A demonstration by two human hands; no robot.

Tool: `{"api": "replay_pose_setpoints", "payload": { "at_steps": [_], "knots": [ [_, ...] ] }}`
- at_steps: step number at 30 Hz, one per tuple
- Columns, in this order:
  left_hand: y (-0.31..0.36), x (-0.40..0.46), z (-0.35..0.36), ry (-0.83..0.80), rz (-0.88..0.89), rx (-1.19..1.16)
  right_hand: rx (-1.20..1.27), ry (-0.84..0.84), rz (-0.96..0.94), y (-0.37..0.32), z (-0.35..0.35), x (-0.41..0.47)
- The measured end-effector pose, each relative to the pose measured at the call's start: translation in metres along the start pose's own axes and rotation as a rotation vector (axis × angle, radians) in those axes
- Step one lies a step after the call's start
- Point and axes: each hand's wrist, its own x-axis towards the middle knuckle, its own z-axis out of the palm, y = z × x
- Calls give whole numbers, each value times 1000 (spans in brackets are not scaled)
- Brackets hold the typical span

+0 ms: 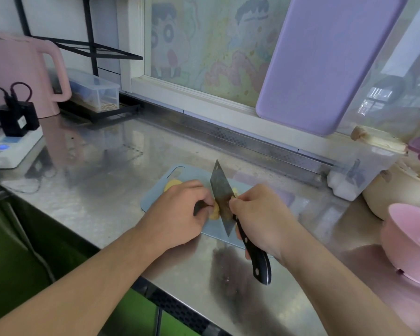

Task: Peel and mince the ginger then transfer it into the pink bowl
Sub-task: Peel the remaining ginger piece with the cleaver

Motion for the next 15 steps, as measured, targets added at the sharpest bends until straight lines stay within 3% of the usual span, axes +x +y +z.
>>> {"api": "replay_pose_setpoints", "payload": {
  "at_steps": [7,15],
  "knots": [
    [1,-1,0,-6,-1,-4,43,-11,28,6,-1,-4],
    [2,-2,-1,-6,-6,2,254,-171,194,3,-3,2]
  ]
}}
